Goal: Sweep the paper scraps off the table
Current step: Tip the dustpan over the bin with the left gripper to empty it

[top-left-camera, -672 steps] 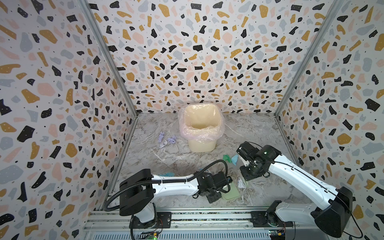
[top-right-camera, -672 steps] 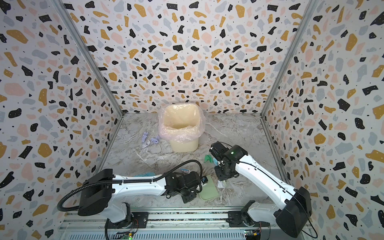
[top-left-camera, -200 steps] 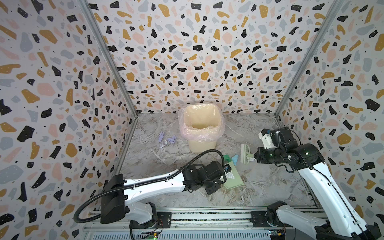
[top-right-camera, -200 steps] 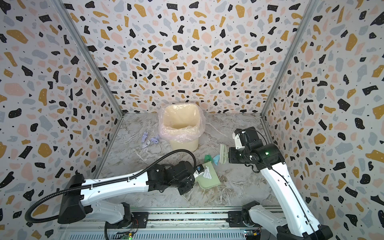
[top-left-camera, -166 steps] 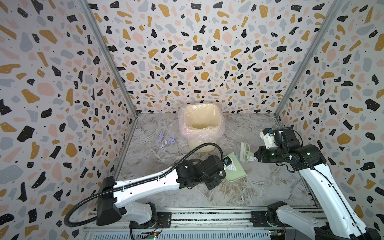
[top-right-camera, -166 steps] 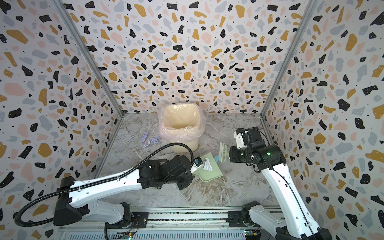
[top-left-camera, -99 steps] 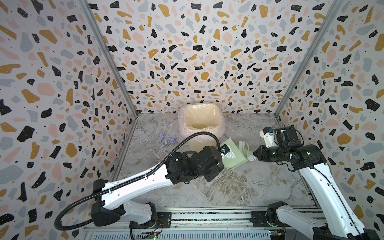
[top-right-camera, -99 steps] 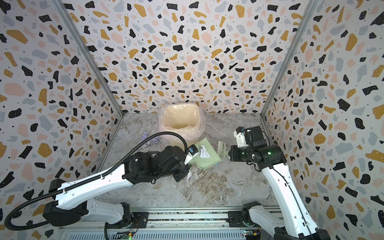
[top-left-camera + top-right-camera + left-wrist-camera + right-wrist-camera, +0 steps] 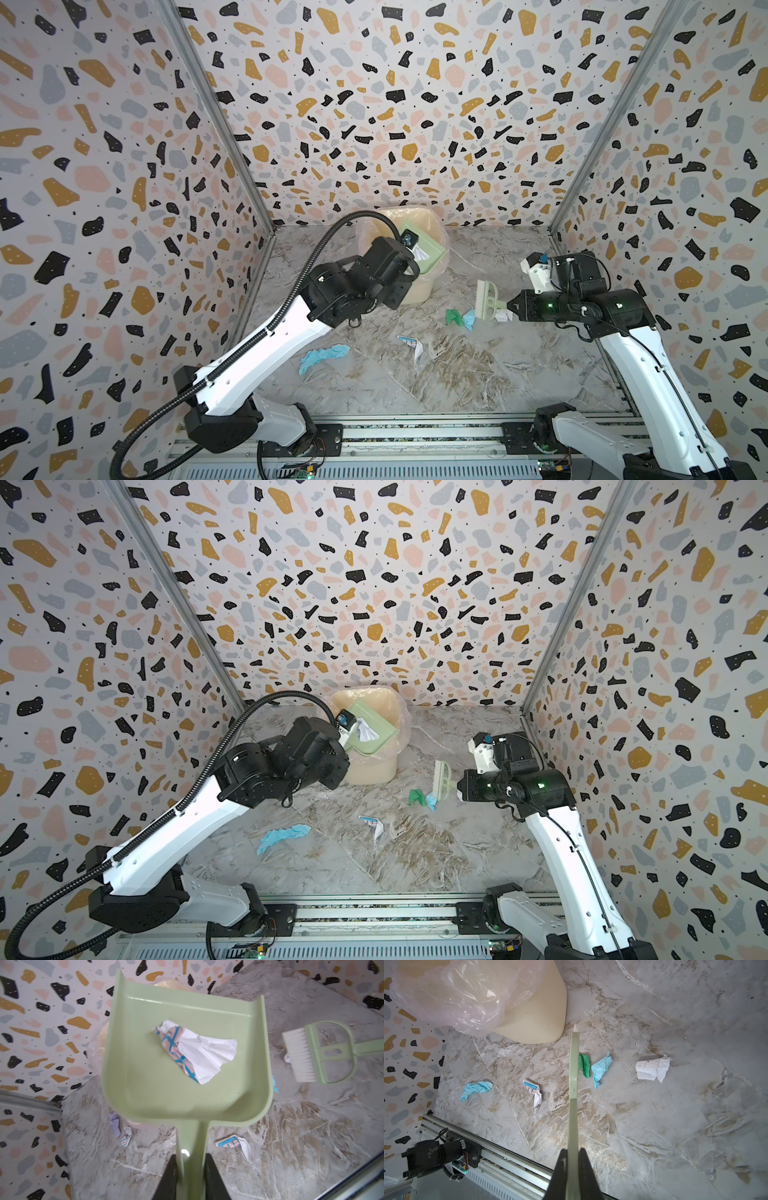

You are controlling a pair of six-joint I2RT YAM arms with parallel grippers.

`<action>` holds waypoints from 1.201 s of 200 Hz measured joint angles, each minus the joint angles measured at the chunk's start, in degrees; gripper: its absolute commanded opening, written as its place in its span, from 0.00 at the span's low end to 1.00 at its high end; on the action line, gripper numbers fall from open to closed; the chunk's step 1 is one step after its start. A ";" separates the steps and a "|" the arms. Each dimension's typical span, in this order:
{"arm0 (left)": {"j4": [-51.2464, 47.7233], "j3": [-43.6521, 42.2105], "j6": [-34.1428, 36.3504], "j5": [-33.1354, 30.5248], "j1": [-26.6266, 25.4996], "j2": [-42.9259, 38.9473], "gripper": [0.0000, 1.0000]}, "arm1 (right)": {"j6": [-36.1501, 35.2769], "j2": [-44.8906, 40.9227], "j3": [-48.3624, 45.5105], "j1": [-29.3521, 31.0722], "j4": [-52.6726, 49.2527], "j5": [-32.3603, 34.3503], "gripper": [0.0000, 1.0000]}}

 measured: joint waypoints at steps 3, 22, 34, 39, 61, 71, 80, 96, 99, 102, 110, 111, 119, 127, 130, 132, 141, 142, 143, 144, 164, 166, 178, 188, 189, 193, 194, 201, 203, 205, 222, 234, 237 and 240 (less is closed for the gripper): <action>-0.09 0.33 0.15 -0.22 0.90 0.09 0.00 | -0.13 0.02 0.00 -0.15 0.02 -0.11 0.00; -0.66 2.34 1.57 -0.98 4.61 1.07 0.00 | -0.90 0.09 0.00 -0.87 0.17 -0.87 0.00; -1.22 3.85 2.86 -1.38 6.08 2.10 0.00 | -1.49 0.15 -0.07 -1.44 0.22 -1.51 0.00; -1.77 4.87 3.48 -1.55 6.62 2.91 0.00 | -1.70 0.15 -0.17 -1.73 0.28 -1.77 0.00; -3.72 9.62 6.95 -3.41 7.85 7.17 0.00 | -2.99 0.42 -0.50 -3.04 0.35 -2.82 0.00; -3.85 10.64 8.59 -4.46 7.96 8.70 0.00 | -3.61 0.52 -0.74 -3.67 0.37 -3.28 0.00; -4.39 11.32 10.19 -5.84 7.98 9.88 0.00 | -4.07 0.57 -1.05 -4.28 0.42 -3.82 0.00; -5.20 12.68 13.22 -8.52 8.00 11.52 0.00 | -4.87 0.79 -1.55 -5.05 0.44 -4.74 0.00; -5.22 12.87 13.57 -8.94 8.00 11.72 0.00 | -4.94 0.83 -1.64 -5.14 0.50 -4.94 0.00; -5.20 13.05 14.21 -9.55 8.00 11.93 0.00 | -5.05 0.87 -1.73 -5.22 0.55 -5.09 0.00; -5.27 13.51 15.85 -11.02 8.00 12.46 0.00 | -5.18 1.01 -1.79 -5.29 0.57 -5.49 0.00; -5.25 13.64 16.11 -11.23 8.00 12.55 0.00 | -5.22 1.03 -1.81 -5.29 0.59 -5.53 0.00; -5.05 13.90 17.53 -12.55 8.02 12.96 0.00 | -5.31 1.20 -1.81 -5.33 0.63 -5.99 0.00; -4.94 14.19 18.95 -13.73 8.02 13.40 0.00 | -5.42 1.33 -1.81 -5.33 0.74 -6.36 0.00; -4.92 14.32 19.52 -14.23 8.02 13.62 0.00 | -5.44 1.38 -1.81 -5.33 0.81 -6.49 0.00; -4.92 14.43 20.00 -14.53 8.02 13.75 0.00 | -5.44 1.42 -1.81 -5.33 0.87 -6.60 0.00; -4.66 15.04 21.81 -15.82 8.02 14.51 0.00 | -5.46 1.51 -1.84 -5.33 1.03 -6.93 0.00; -4.63 15.08 21.97 -15.89 8.02 14.56 0.00 | -5.46 1.53 -1.86 -5.33 1.05 -6.95 0.00; -4.59 15.13 22.12 -15.98 8.02 14.62 0.00 | -5.46 1.53 -1.86 -5.33 1.05 -7.02 0.00; -4.52 15.26 22.53 -16.31 8.02 14.78 0.00 | -5.46 1.53 -1.86 -5.33 1.05 -7.06 0.00; -3.61 16.50 26.38 -18.88 8.02 16.72 0.00 | -5.49 1.53 -2.16 -5.33 1.16 -7.50 0.00; -3.43 16.55 26.69 -19.06 8.02 16.87 0.00 | -5.49 1.53 -2.21 -5.33 1.16 -7.52 0.00; -2.19 16.61 29.42 -21.05 8.00 18.01 0.00 | -5.49 1.55 -2.51 -5.33 1.20 -7.63 0.00; -1.29 16.59 31.56 -22.64 8.00 18.93 0.00 | -5.49 1.55 -2.71 -5.33 1.20 -7.67 0.00; -1.20 16.59 31.61 -22.75 8.00 19.04 0.00 | -5.49 1.55 -2.75 -5.35 1.20 -7.67 0.00; -0.79 16.50 32.81 -23.50 8.00 19.41 0.00 | -5.49 1.55 -2.80 -5.44 1.20 -7.69 0.00; -0.68 16.48 32.89 -23.67 8.00 19.45 0.00 | -5.49 1.55 -2.82 -5.44 1.20 -7.67 0.00; 0.20 16.22 34.38 -24.83 7.96 19.89 0.00 | -5.49 1.57 -2.89 -5.49 1.20 -7.69 0.00; 0.59 15.96 34.88 -25.24 7.87 20.04 0.00 | -5.49 1.60 -2.89 -5.51 1.20 -7.72 0.00; 0.83 15.82 35.30 -25.53 7.87 20.13 0.00 | -5.49 1.62 -2.89 -5.53 1.20 -7.69 0.00; 3.06 14.08 39.10 -28.63 7.56 20.96 0.00 | -5.49 1.90 -2.89 -5.60 1.22 -7.78 0.00; 4.61 12.92 41.53 -30.38 7.30 21.62 0.00 | -5.49 2.19 -2.89 -5.62 1.22 -7.89 0.00; 5.18 12.46 42.18 -30.88 7.17 21.75 0.00 | -5.49 2.23 -2.91 -5.62 1.22 -7.91 0.00; 5.51 12.17 42.56 -31.15 7.10 21.84 0.00 | -5.49 2.29 -2.91 -5.66 1.22 -7.93 0.00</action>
